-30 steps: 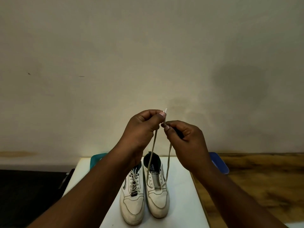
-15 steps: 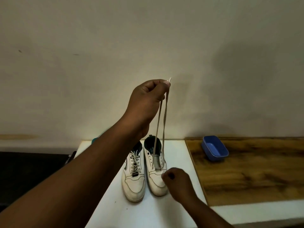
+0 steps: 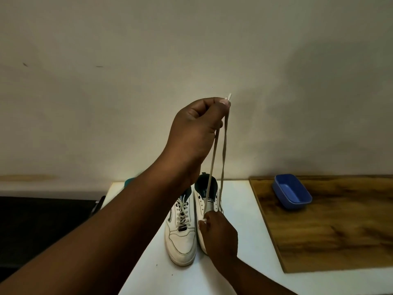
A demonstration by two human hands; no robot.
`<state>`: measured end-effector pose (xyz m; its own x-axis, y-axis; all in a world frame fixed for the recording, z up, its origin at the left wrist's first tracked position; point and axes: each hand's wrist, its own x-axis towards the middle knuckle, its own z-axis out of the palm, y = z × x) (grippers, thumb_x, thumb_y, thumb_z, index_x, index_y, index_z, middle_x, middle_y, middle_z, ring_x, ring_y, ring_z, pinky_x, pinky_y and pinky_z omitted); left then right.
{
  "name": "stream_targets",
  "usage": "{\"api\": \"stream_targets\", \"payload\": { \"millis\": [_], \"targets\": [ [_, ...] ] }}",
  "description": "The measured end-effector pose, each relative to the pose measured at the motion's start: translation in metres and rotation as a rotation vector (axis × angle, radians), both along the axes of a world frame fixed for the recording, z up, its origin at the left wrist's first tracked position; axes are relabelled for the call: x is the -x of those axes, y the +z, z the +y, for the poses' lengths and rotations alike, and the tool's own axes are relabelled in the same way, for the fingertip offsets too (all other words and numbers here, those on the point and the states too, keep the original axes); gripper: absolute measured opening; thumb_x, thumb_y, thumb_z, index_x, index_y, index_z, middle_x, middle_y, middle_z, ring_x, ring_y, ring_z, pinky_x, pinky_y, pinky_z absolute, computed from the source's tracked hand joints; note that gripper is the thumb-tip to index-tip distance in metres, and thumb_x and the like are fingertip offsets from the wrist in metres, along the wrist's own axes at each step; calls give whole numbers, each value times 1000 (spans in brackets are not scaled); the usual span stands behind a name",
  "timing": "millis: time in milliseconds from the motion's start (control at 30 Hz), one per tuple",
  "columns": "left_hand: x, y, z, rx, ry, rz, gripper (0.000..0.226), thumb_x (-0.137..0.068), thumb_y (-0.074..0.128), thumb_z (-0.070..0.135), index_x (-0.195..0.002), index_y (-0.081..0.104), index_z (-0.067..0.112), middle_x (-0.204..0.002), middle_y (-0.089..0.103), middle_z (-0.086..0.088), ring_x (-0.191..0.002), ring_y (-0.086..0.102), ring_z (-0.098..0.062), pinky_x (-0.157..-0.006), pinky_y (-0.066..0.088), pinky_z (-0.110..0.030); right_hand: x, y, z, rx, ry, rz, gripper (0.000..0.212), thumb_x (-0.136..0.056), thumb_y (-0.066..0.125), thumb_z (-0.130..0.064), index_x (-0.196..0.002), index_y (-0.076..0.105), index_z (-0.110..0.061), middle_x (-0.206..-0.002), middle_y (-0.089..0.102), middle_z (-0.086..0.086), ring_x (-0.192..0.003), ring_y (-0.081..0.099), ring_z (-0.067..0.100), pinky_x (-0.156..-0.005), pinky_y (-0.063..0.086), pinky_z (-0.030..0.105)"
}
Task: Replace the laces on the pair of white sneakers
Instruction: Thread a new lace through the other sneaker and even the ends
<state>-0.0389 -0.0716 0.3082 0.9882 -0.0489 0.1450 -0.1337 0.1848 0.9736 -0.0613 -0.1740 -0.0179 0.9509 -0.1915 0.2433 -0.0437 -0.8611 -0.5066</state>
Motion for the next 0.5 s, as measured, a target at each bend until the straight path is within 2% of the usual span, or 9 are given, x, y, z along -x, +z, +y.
{"api": "stream_targets", "payload": {
  "millis": [133,300,500],
  "targets": [
    [4,-2,-3,-2,-40,-17,13,-95,70,30,-83,75,28,-78,61,10,-80,55,-9,-75,45,-26,-7,-4,2,65,-17,-45,14,-93,67,-35,-82,62,-28,-80,63,-7,-69,64,14,-60,47,24],
    [3,-2,-1,6,-27,-15,13,-95,70,32,-83,76,29,-79,62,9,-83,57,-10,-78,46,-28,-10,-13,0,57,71,-85,6,-98,61,-31,-92,60,-28,-90,61,-7,-80,60,13,-67,53,27],
    [-1,-3,-5,5,-25,-6,15,-94,71,34,-80,76,32,-80,62,8,-84,58,-11,-79,47,-29,-11,-18,-3,-46,110,-134,12,-100,62,-31,-91,54,-32,-90,56,-11,-80,54,7,-68,49,23]
  ]
}}
